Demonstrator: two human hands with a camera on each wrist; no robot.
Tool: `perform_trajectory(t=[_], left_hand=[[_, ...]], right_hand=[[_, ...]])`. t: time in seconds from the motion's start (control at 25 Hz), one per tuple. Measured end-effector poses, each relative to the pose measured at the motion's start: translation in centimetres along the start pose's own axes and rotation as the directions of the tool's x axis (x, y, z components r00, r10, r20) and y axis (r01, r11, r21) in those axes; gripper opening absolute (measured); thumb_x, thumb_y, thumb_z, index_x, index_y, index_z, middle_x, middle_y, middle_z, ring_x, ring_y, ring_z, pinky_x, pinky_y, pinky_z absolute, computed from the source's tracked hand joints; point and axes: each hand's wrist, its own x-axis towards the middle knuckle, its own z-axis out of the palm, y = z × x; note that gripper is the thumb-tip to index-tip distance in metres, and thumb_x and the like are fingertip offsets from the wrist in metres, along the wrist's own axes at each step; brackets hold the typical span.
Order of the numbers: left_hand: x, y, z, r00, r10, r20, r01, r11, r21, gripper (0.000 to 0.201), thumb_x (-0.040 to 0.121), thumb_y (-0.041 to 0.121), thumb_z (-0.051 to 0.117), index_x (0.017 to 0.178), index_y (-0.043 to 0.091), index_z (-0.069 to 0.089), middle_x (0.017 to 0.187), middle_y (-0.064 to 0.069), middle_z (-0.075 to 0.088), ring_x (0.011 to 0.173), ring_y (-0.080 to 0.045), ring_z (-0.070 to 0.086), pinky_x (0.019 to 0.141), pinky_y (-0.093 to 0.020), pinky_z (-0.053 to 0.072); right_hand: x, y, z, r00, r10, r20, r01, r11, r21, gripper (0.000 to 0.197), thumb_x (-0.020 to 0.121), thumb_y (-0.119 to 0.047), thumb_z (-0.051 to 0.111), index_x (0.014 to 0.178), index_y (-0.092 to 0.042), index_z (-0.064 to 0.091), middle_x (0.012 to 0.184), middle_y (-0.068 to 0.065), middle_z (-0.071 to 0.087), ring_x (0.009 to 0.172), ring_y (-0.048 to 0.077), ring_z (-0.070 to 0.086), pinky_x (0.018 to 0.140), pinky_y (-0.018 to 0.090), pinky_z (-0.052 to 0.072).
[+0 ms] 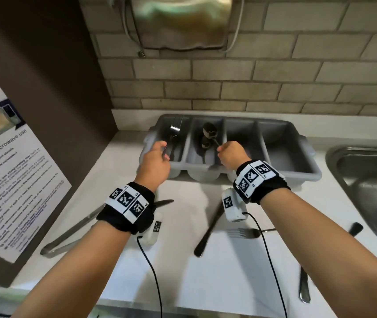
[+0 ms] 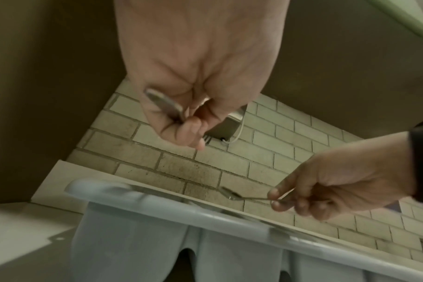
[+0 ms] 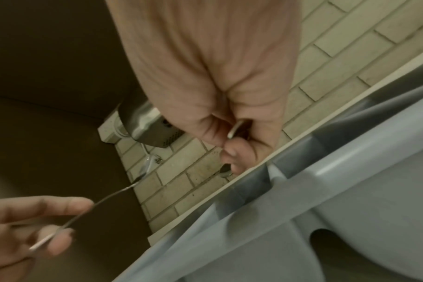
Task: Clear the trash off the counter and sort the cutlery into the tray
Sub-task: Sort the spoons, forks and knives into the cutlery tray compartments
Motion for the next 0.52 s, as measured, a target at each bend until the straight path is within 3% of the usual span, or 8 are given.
perform_trajectory(t=[0.12,0.28,0.4,0.52], left_hand=[[1.3,-0.4,-0.7,0.998,0.022,0.053,-0.022,1.0,-0.003,0.044,0.09,-0.001,0.041,0.131,0.017,0.046,0.092,-0.003,0.055,0.09,-0.018,0.052,0.083,-0.026,0.041],[2.7,-0.6,-1.3,0.99,0.078,0.118,-0.077,0.997,-0.011,0.046,0.09,-0.002,0.041,0.133,0.016,0.045,0.095,-0.002,0.056,0.092,-0.02,0.055,0.094,-0.037,0.048],[3.7,-0.3,-1.4,0.983,0.113,0.145,-0.115,0.993,0.009,0.046,0.09,-0.003,0.04,0.132,0.015,0.046,0.096,0.0,0.056,0.092,-0.017,0.053,0.09,-0.03,0.045],[4.6,0.4,-1.3,0.971,0.13,0.199,-0.13,0.991,-0.014,0.047,0.09,-0.006,0.039,0.133,0.012,0.046,0.096,-0.002,0.056,0.091,-0.017,0.052,0.083,-0.025,0.042]], right_hand=[[1.8,-1.0,0.3,0.999,0.027,0.044,-0.025,0.999,-0.044,0.036,0.093,-0.005,0.04,0.125,0.003,0.055,0.129,0.025,0.056,0.121,0.038,0.052,0.102,0.04,0.044],[3.3,-2.1,1.5,0.998,0.057,0.028,-0.057,0.998,0.021,0.037,0.091,-0.002,0.043,0.127,0.002,0.053,0.117,0.023,0.06,0.111,0.034,0.058,0.095,0.036,0.045],[2.8,-2.7,2.1,0.999,0.038,0.008,-0.038,0.999,0.033,0.044,0.089,-0.002,0.046,0.133,-0.004,0.048,0.134,0.019,0.054,0.126,0.032,0.05,0.108,0.033,0.037],[1.3,-2.3,2.2,1.0,-0.012,-0.01,0.013,0.999,0.05,0.047,0.086,0.001,0.048,0.133,-0.007,0.049,0.133,0.016,0.055,0.124,0.029,0.051,0.106,0.033,0.041]])
